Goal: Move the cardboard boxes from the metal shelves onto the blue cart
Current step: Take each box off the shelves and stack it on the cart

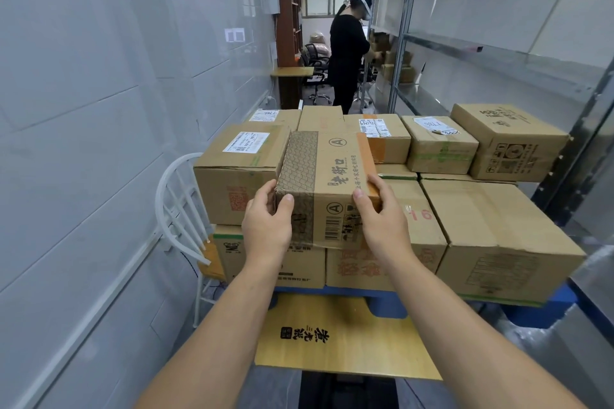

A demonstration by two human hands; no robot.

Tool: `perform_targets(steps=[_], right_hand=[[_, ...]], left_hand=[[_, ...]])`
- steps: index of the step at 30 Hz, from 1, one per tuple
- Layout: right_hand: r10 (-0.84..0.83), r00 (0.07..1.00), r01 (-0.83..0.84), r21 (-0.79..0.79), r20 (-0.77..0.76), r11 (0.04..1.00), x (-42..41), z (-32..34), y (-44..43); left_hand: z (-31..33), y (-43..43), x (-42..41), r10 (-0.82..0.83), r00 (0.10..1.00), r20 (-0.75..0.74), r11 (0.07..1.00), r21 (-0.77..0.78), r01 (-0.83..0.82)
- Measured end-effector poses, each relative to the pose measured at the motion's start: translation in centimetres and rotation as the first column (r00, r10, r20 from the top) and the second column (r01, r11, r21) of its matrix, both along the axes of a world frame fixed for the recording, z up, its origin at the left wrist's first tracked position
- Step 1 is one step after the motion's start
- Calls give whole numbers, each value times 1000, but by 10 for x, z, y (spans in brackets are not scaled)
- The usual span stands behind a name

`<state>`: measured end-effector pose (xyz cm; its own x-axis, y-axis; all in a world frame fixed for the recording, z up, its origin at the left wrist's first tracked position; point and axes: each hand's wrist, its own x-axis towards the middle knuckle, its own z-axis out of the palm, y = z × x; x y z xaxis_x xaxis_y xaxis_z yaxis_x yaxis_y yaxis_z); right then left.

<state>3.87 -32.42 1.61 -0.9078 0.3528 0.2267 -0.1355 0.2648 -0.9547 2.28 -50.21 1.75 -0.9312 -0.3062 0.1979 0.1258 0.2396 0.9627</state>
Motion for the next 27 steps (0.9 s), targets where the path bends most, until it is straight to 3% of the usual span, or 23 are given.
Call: perform_targets(steps=[7, 16, 22, 27], right_hand=[[-71, 995, 71, 0, -67, 997, 24, 6, -2], [-226, 967, 238, 95, -121, 967, 102, 0, 8], [-375, 925, 379, 107, -60, 919, 179, -35, 24], [-499, 866, 499, 104, -28, 861, 247, -53, 43]], left_hand=[[10, 3, 29, -13, 991, -133, 1000, 4, 13], [10, 18, 86, -263, 938, -225, 962, -133, 238], [-24, 41, 130, -511, 850, -129, 858, -134, 495], [-41, 75, 173, -698, 715, -43, 712, -150, 686]])
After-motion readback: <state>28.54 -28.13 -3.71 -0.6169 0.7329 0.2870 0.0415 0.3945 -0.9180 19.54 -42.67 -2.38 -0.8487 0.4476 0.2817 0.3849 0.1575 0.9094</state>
